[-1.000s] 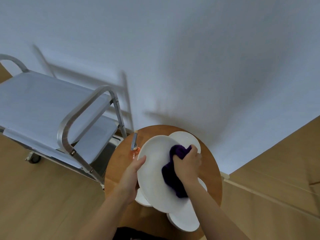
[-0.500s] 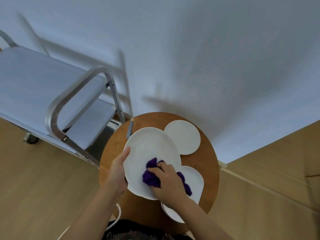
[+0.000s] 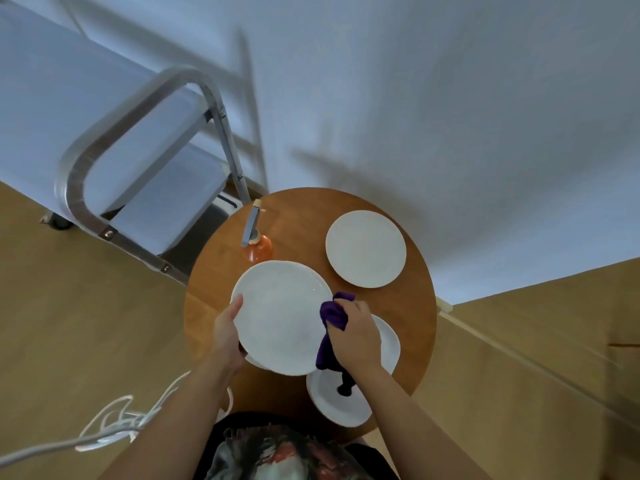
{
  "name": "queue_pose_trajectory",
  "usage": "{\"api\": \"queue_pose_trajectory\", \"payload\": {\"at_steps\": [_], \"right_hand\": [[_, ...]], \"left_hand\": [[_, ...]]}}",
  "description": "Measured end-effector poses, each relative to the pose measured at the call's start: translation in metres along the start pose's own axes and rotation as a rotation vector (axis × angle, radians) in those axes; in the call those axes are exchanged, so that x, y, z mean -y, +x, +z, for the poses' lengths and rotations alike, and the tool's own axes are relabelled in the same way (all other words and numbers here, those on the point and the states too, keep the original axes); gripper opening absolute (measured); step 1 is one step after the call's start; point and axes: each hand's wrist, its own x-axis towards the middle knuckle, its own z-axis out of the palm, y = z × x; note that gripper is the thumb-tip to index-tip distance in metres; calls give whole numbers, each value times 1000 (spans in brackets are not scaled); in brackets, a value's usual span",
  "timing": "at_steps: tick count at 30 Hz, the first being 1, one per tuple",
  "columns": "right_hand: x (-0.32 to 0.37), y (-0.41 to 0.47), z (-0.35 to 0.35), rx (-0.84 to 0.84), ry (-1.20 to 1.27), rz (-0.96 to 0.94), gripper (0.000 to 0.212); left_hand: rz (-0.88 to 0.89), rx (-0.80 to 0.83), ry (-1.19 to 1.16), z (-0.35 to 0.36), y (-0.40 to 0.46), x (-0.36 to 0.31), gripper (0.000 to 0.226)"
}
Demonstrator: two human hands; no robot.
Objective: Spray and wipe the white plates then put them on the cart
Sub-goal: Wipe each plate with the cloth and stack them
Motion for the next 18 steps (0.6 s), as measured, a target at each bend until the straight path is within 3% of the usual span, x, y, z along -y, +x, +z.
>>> {"api": "queue_pose_trajectory", "payload": {"at_steps": [5, 8, 11, 14, 18], "right_hand": [[-5, 7, -7, -70, 86, 39, 45], [-5, 9, -9, -94, 120, 44, 45], [-6, 11, -8, -96, 139, 47, 43], [-7, 11, -6, -76, 146, 60, 43], [-13, 12, -9, -56, 164, 48, 41]], "left_hand": [[-49, -64, 62, 0, 12, 5, 22], [4, -145, 422, -11, 26, 7, 40], [167, -279, 927, -28, 37, 13, 40], [255, -370, 1127, -31, 42, 22, 38], [192, -436, 1280, -21, 49, 25, 43]]}}
